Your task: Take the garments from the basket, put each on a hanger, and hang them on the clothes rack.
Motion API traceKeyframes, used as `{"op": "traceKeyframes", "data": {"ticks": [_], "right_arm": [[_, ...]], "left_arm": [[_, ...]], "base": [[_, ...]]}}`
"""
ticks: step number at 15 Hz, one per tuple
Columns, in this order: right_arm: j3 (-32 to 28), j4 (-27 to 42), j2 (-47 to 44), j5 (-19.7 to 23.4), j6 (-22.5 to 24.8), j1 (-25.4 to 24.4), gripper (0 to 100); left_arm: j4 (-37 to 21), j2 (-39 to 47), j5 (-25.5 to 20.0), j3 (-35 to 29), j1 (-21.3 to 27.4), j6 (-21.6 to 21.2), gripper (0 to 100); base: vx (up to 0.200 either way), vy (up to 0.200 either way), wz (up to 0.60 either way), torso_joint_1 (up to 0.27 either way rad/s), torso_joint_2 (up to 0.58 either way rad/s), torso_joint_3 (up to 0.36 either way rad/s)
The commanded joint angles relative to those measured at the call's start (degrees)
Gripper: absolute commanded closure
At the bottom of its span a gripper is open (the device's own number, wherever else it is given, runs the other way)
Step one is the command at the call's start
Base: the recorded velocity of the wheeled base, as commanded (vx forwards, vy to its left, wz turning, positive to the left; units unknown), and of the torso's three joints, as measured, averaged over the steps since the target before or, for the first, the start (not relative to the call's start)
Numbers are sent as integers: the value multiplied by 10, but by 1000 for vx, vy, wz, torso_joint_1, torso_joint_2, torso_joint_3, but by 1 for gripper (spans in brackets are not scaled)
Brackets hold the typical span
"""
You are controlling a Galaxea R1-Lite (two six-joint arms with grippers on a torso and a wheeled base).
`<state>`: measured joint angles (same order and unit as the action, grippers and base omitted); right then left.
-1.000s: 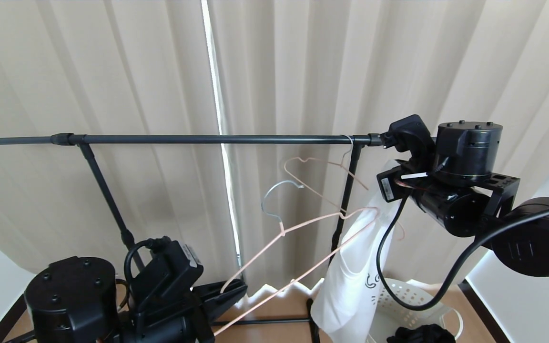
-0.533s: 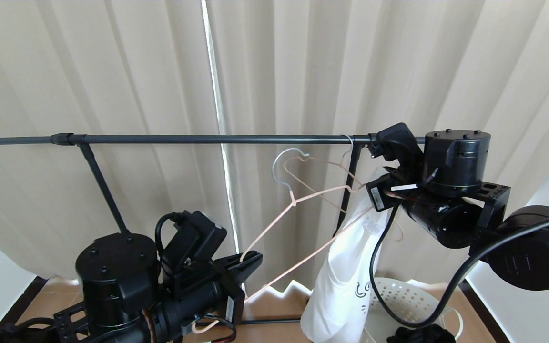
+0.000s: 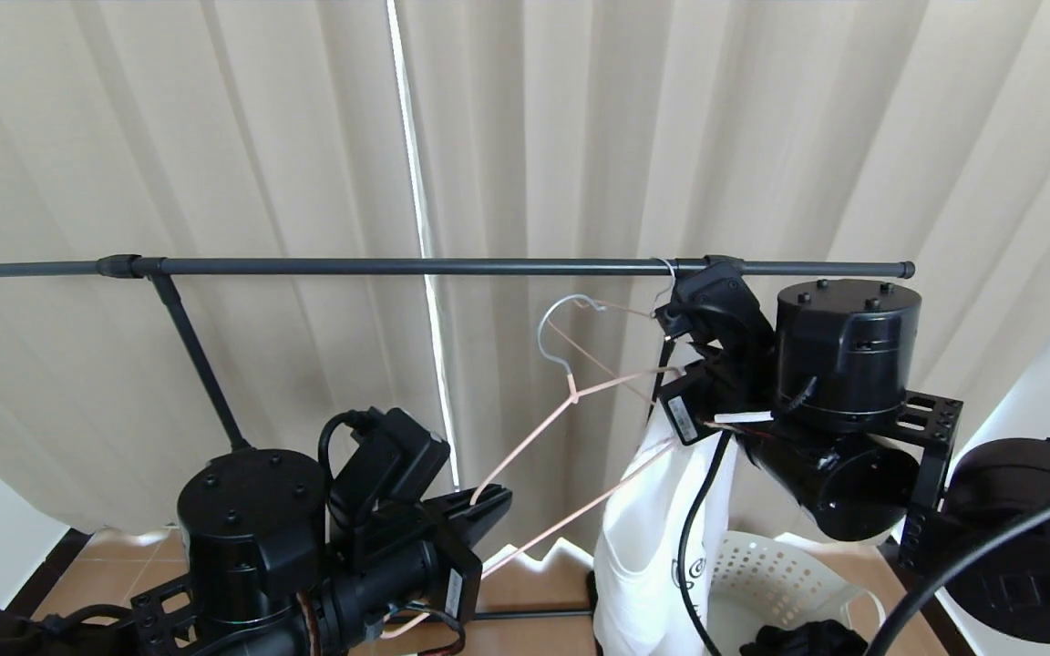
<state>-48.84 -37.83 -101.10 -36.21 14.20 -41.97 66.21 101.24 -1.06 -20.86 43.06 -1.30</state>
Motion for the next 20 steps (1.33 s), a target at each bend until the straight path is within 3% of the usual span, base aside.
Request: {"op": "traceKeyframes", "data": {"ticks": [1, 10, 13, 15, 18, 19, 20], "right_arm": [[8, -9, 13, -2, 0, -29, 100], [24, -103, 17, -4, -3, -145, 100], [22, -110, 18, -5, -3, -143, 100], [2, -111, 17, -16, -7, -128, 100], [1, -126, 14, -15, -13, -129, 100], [3, -145, 11, -16, -12, -129, 0], [3, -155, 7, -16, -11, -129, 0]], "left_arm": [[0, 3, 0, 1, 1, 0, 100], [1, 3, 0, 0, 1, -1, 100], [15, 1, 1, 5, 1, -2, 100], [69, 1, -1, 30, 0, -4, 100], [103, 2, -1, 46, 0, -5, 100], [109, 2, -1, 47, -1, -5, 100], [113, 1, -1, 49, -1, -5, 100]], "base": [[0, 0, 0, 0, 0, 0], [0, 0, 0, 0, 0, 0], [0, 0, 0, 0, 0, 0], [0, 0, 0, 0, 0, 0], [0, 0, 0, 0, 0, 0], [0, 0, 0, 0, 0, 0], [0, 0, 0, 0, 0, 0]]}}
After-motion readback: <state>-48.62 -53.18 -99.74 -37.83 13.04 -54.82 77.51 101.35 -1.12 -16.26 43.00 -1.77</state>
